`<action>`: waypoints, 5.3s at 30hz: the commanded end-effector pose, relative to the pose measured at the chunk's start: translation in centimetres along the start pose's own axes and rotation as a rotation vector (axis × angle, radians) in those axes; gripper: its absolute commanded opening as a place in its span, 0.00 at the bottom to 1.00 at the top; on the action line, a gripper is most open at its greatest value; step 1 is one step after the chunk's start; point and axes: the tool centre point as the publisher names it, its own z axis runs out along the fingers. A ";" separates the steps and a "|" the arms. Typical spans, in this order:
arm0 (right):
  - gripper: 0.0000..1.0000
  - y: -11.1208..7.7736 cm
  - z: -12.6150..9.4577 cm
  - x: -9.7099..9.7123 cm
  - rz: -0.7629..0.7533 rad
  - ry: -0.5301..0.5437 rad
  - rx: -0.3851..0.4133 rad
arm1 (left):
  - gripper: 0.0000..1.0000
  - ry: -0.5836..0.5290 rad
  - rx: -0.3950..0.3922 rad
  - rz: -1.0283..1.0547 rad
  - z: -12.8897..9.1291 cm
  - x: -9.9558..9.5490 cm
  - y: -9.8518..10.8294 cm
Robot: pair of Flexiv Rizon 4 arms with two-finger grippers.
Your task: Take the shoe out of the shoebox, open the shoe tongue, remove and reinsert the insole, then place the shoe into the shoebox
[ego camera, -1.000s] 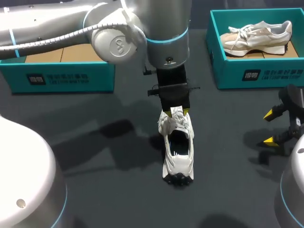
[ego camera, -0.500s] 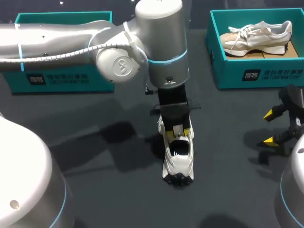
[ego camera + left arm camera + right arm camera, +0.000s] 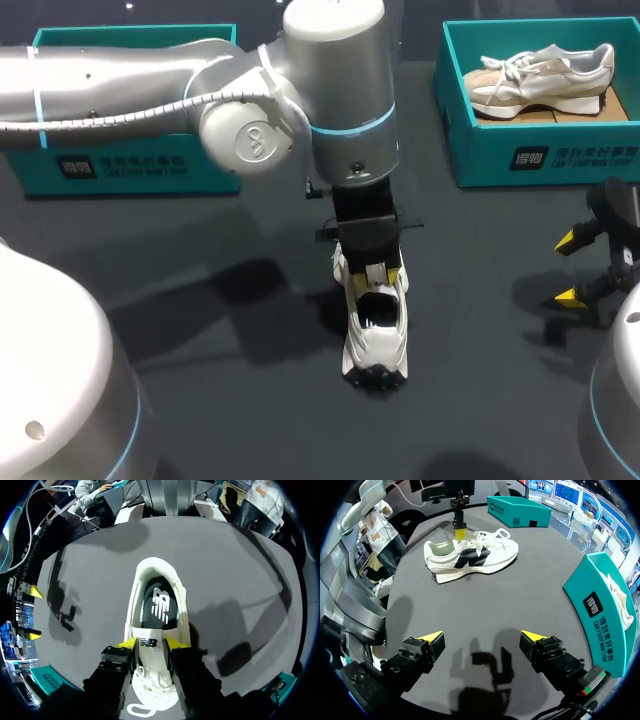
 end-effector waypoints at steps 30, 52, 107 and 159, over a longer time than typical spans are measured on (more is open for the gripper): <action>1.00 0.0 -0.1 0.2 0.000 -0.004 0.002 | 1.00 0.009 -0.015 -0.318 -7.0 0.7 -4.5; 1.00 0.0 -0.1 0.2 0.000 -0.004 0.002 | 1.00 -0.011 -0.100 -0.988 -5.0 1.1 -10.5; 1.00 0.0 -0.1 0.2 0.000 -0.004 0.002 | 0.90 0.048 -0.298 -1.408 5.3 2.0 -10.8; 1.00 0.0 -0.1 0.2 0.000 -0.004 0.002 | 0.00 0.084 -0.241 -1.456 -3.4 5.3 -8.7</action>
